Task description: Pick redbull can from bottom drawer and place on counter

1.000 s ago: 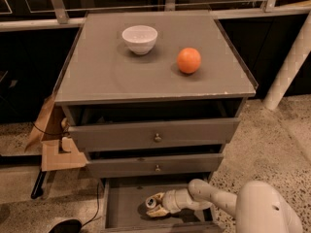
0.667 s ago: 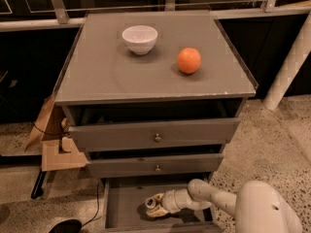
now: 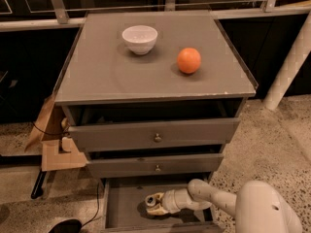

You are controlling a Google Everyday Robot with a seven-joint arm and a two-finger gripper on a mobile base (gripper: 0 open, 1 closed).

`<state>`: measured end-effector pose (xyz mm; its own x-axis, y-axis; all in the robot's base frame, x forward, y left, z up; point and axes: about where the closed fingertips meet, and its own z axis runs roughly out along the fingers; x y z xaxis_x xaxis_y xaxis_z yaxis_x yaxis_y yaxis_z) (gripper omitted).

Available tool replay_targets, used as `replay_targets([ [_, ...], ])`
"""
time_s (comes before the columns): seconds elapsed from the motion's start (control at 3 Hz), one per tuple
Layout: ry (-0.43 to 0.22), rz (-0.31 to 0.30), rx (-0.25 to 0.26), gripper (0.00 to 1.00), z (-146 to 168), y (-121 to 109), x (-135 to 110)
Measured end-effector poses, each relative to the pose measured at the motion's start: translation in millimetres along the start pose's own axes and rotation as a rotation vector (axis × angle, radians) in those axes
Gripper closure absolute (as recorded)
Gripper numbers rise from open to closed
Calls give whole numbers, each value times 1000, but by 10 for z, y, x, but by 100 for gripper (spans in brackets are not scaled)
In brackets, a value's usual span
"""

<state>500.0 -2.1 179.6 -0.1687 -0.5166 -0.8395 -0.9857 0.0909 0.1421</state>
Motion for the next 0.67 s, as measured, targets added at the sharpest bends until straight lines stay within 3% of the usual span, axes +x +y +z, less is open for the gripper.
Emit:
replay_targets([
  [0.33, 3, -18, 23, 100, -126, 66, -152],
  [0.67, 13, -42, 56, 100, -381, 174, -453],
])
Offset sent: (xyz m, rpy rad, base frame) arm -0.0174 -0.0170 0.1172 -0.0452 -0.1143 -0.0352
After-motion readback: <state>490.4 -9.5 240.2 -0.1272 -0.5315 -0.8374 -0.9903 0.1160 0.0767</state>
